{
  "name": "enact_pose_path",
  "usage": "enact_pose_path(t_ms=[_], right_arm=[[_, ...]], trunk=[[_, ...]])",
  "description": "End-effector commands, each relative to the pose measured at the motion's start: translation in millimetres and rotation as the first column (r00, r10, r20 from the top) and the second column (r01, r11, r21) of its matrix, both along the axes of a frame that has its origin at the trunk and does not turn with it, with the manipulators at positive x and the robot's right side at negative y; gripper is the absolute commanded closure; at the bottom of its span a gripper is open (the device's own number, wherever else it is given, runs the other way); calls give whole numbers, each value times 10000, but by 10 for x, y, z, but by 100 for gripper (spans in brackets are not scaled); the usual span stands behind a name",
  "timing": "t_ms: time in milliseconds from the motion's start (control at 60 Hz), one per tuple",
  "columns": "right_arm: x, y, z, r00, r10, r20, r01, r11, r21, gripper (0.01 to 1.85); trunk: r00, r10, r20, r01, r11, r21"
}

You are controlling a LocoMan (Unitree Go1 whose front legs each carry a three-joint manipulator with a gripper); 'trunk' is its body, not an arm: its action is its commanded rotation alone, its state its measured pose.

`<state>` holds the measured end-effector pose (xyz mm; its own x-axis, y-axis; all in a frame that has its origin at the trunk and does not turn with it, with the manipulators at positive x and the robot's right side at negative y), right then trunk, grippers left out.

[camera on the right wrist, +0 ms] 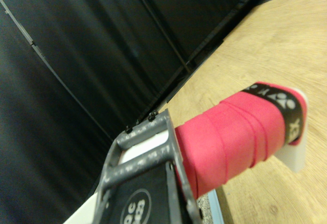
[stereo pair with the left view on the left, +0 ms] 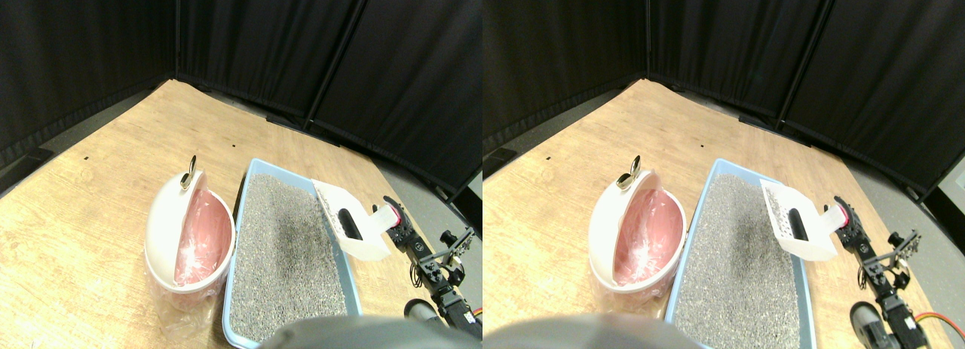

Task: Scoop (unimanual)

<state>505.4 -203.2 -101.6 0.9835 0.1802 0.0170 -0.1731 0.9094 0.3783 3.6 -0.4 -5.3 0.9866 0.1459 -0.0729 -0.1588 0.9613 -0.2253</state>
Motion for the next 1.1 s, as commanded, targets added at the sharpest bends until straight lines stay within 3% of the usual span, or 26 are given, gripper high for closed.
enact_pose_path(t_ms=[17,200,317,550,767,833,1033,1100], right_arm=[[7,26,42,9991,-11,429,9,10000,45,180],[39,59,4,9995,120,299,-133,9990,418,180],[61,93,-24,9985,212,507,-188,9987,-477,180],[86,179,24,9985,351,412,-319,9966,-754,180],[145,309,135,9942,1021,350,-980,9897,-1044,180],[190,372,181,9876,1532,345,-1472,9798,-1354,180],[266,529,246,9822,1877,118,-1837,9708,-1541,180],[312,606,257,9704,2416,29,-2377,9567,-1683,180]], trunk=[[9996,71,259,-72,10000,34],[9996,159,213,-159,9999,-18],[9995,254,160,-252,9996,-100],[9971,755,66,-752,9966,-342],[9918,1276,30,-1272,9902,-573],[9896,1441,-4,-1438,9874,-660],[9823,1868,-98,-1870,9787,-842],[9802,1978,-107,-1980,9761,-896]])
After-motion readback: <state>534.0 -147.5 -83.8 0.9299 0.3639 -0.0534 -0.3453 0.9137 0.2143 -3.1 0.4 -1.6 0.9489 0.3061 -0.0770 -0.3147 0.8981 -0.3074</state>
